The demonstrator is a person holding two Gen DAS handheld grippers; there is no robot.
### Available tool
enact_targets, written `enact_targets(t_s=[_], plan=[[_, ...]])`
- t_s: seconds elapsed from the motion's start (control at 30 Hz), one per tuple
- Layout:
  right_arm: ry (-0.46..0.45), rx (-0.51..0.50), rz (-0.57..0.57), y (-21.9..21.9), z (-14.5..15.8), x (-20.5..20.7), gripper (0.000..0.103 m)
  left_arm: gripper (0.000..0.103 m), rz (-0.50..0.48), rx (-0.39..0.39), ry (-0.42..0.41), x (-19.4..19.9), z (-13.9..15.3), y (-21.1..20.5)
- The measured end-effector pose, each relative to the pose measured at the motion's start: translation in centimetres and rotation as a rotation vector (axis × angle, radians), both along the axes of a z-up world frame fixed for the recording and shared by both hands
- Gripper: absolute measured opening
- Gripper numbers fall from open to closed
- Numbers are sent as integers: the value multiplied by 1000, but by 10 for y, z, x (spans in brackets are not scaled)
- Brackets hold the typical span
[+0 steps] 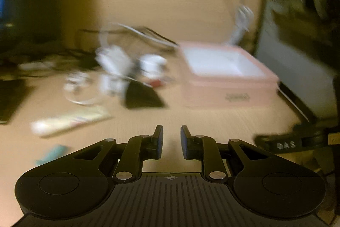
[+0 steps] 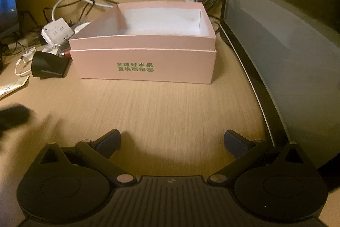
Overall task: Organize rigid objects
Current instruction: 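Grasp the cream lotion tube with the left tool while the right tool reaches toward the teal crank part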
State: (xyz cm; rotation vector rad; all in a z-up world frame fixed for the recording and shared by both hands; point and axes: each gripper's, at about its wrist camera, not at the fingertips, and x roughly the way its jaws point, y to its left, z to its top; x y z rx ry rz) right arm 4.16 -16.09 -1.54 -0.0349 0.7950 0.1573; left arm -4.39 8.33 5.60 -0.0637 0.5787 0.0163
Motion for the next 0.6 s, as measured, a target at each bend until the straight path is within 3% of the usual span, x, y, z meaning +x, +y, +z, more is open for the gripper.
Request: enact_targets(t_s=[0.1,0.17,0.23,0.33,0.47,0.6], plan=[[66,-14,38,8,5,11,103,21,106,-38,0,-18,17,54],[79,8,93,22,11,12,94,21,229,-96,30,-32,24,102],[29,53,173,50,25,2,94,21,364,-143,50,-46,26,145],[-36,70,401,113,45,-16,94,21,489,-184,82,-61,24,192],[-54,83,687,210,53,-42,94,21,485,-230,109,-77,20,231],[-94,39,781,286,43,-52,94,21,371,-257,117,-84,19,241]])
